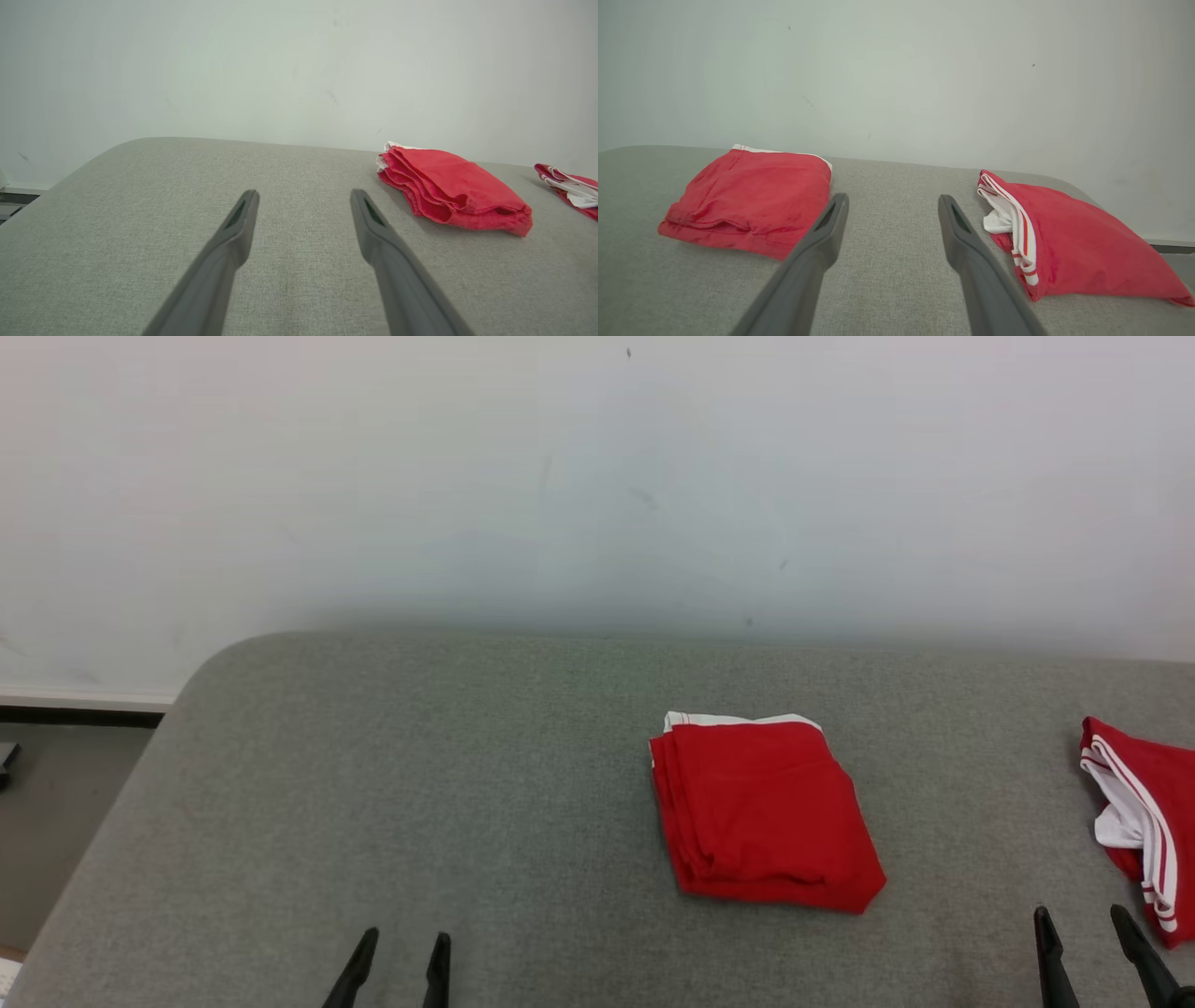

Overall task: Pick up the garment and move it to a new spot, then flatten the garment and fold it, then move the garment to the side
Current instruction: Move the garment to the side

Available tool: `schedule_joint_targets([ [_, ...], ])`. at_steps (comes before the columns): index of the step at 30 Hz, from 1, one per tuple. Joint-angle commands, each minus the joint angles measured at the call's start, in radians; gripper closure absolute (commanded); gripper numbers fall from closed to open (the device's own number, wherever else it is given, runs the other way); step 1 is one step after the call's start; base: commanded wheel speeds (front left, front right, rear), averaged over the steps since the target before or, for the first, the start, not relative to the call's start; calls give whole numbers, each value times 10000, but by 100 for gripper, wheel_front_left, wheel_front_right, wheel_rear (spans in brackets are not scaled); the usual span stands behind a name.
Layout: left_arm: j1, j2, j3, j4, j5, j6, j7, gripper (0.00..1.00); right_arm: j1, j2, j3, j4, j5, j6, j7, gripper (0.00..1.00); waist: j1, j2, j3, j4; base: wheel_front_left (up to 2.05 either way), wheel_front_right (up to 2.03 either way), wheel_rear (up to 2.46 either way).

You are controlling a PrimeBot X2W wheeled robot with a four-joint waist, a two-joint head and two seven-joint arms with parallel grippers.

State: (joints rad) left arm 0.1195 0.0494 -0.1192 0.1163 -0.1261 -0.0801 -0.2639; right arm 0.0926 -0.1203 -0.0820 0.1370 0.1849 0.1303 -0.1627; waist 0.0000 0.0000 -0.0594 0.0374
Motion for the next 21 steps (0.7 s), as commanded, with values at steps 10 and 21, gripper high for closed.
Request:
schedule_joint_targets([
  [10,161,30,51,-17,-73,2,1,0,486,159,162,366,-77,4,-345,0,0,0,-101,-304,0,0,0],
  [21,156,29,34,50,-55,-29,1,0,558,364,194,693,-1,4,-517,0,0,0,-143,-501,0,0,0],
])
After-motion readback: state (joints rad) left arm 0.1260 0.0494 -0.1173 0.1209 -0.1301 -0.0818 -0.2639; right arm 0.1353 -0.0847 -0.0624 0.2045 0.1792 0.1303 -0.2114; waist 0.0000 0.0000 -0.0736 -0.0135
